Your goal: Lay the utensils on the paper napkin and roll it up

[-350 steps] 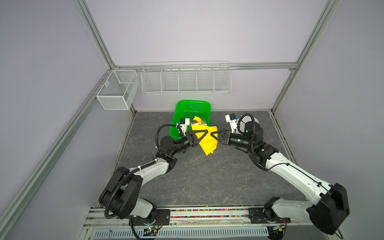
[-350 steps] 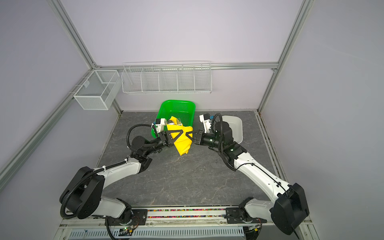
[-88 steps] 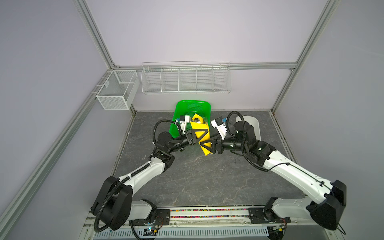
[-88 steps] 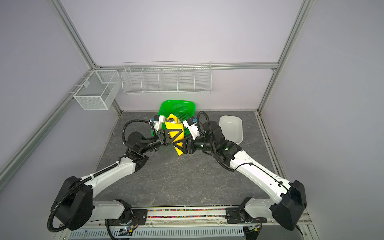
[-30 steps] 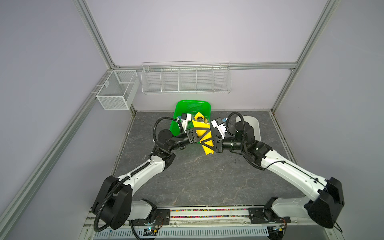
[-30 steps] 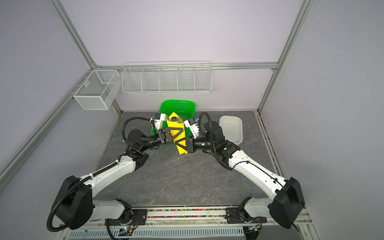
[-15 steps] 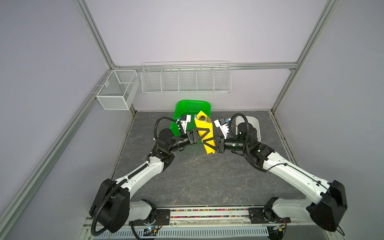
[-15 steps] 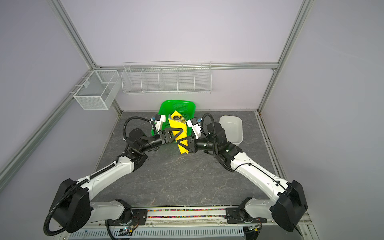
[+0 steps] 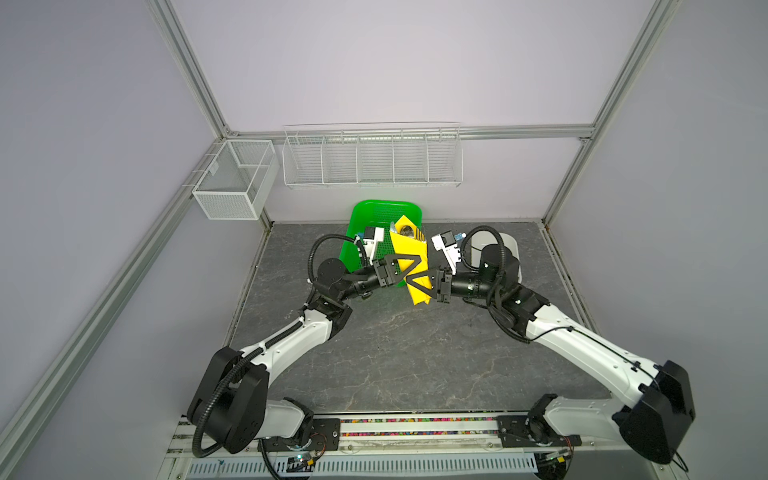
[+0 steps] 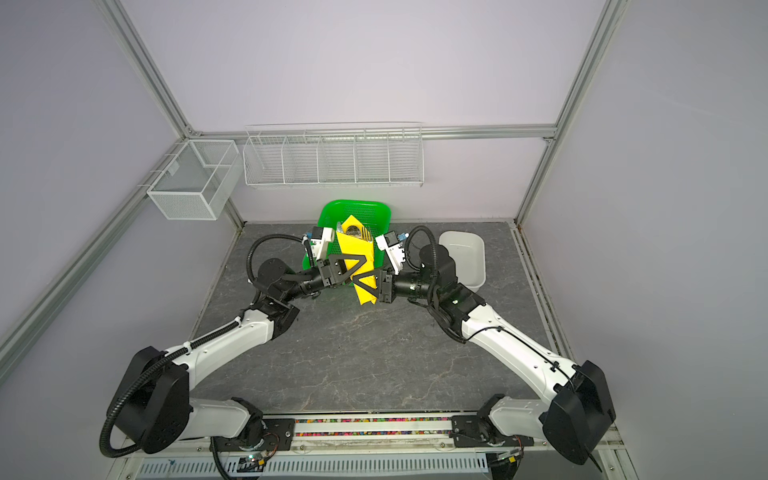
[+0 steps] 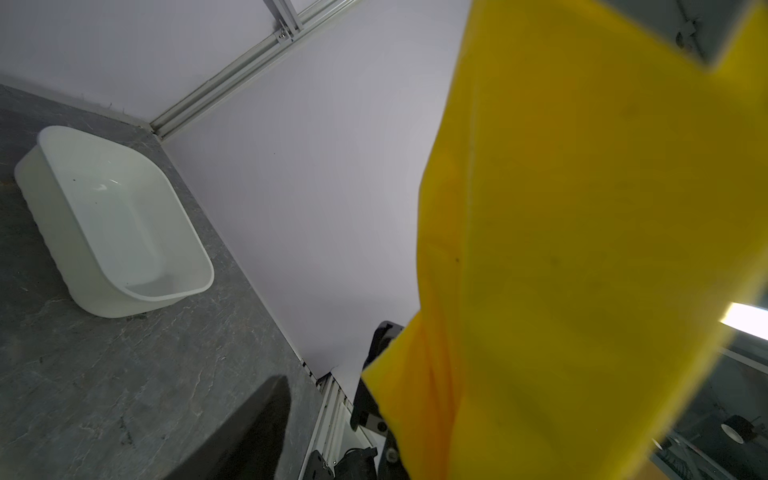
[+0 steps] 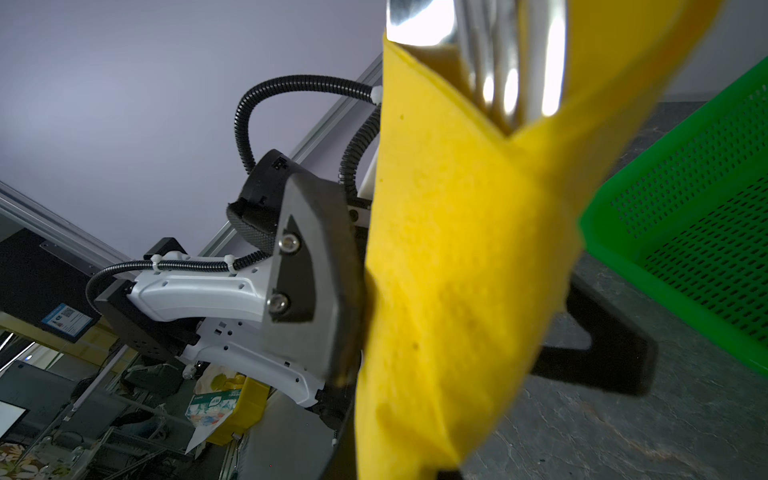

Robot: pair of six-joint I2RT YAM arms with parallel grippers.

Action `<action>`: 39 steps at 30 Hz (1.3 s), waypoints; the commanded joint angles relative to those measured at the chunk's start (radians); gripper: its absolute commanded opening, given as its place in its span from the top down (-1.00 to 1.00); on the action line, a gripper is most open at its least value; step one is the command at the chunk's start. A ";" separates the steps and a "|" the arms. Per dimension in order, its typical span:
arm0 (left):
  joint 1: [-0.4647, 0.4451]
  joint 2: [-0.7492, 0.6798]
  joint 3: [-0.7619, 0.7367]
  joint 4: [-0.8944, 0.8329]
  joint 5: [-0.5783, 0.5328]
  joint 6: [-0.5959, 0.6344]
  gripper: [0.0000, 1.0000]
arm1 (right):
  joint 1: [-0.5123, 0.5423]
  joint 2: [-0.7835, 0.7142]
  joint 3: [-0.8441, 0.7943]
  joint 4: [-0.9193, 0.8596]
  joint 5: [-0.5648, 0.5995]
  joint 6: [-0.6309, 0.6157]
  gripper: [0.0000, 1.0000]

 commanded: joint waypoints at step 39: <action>-0.008 -0.008 0.021 0.119 -0.006 -0.046 1.00 | -0.014 -0.012 -0.001 0.012 0.024 0.003 0.78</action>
